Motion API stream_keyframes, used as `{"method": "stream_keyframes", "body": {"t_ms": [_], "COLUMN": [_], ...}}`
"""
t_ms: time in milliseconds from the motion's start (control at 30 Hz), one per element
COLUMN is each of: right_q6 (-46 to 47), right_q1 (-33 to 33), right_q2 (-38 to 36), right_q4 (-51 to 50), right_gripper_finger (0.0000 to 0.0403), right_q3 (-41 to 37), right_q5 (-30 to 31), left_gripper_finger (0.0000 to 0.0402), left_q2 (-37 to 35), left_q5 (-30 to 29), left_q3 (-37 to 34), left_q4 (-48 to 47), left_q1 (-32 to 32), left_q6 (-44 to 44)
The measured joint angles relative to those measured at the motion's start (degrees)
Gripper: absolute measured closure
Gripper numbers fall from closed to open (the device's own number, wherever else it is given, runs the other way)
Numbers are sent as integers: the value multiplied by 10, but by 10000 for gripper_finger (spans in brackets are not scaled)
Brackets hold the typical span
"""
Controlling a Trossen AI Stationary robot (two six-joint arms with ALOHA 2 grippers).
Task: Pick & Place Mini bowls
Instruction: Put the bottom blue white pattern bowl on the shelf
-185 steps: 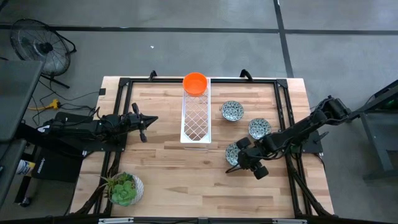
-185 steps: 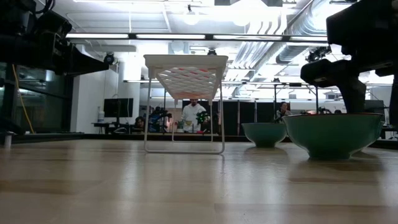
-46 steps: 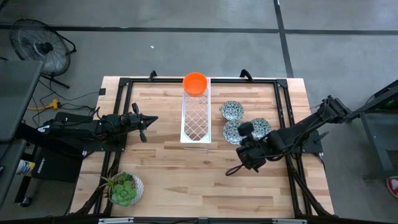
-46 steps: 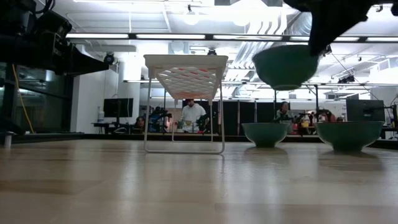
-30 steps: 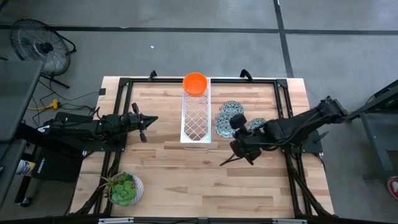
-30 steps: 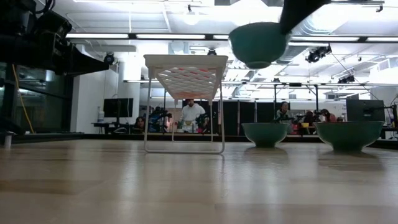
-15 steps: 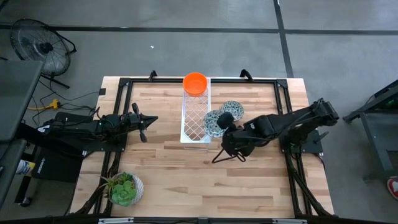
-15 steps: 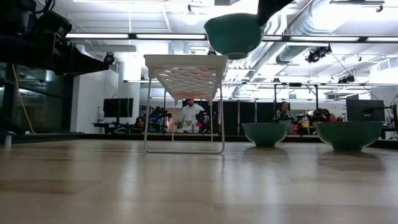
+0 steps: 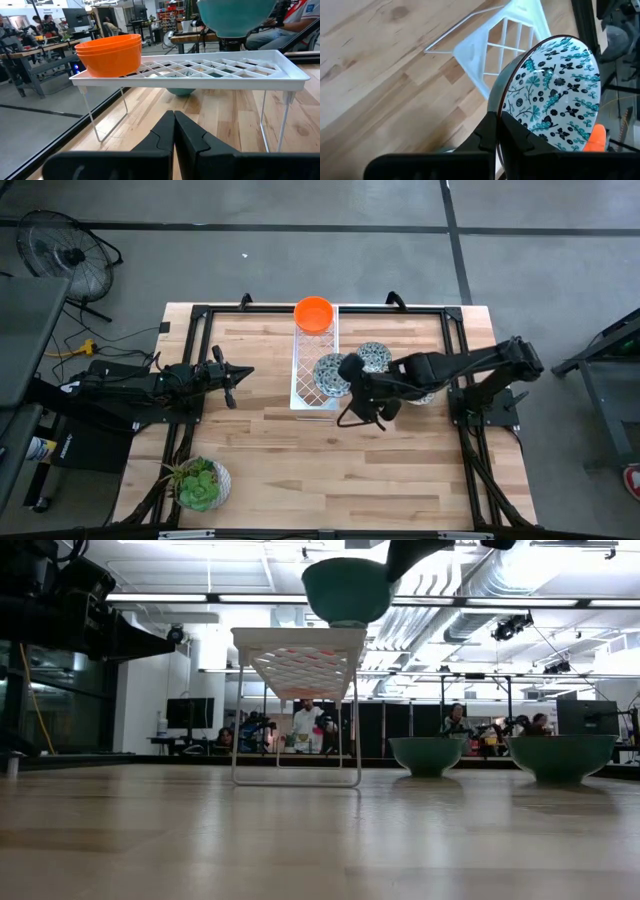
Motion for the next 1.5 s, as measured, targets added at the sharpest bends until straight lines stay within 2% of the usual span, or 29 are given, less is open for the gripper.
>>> {"method": "stream_keyframes", "body": {"t_ms": [133,400,667,1500], "right_q6": [-21,-61,-97,-115], "right_q1": [-16,-26,-29,-69], "right_q2": [0,0,15,46], "right_q4": [1,35,76,120], "right_gripper_finger": [403,403,403,403], "right_q3": [0,0,0,0], "right_q5": [-36,-70,-73,-93], "left_gripper_finger": [401,401,401,401], "left_q2": [0,0,0,0], "left_q5": [0,0,0,0], "left_q3": [0,0,0,0], "left_q4": [0,0,0,0], "left_q1": [0,0,0,0], "left_q6": [0,0,0,0]}}
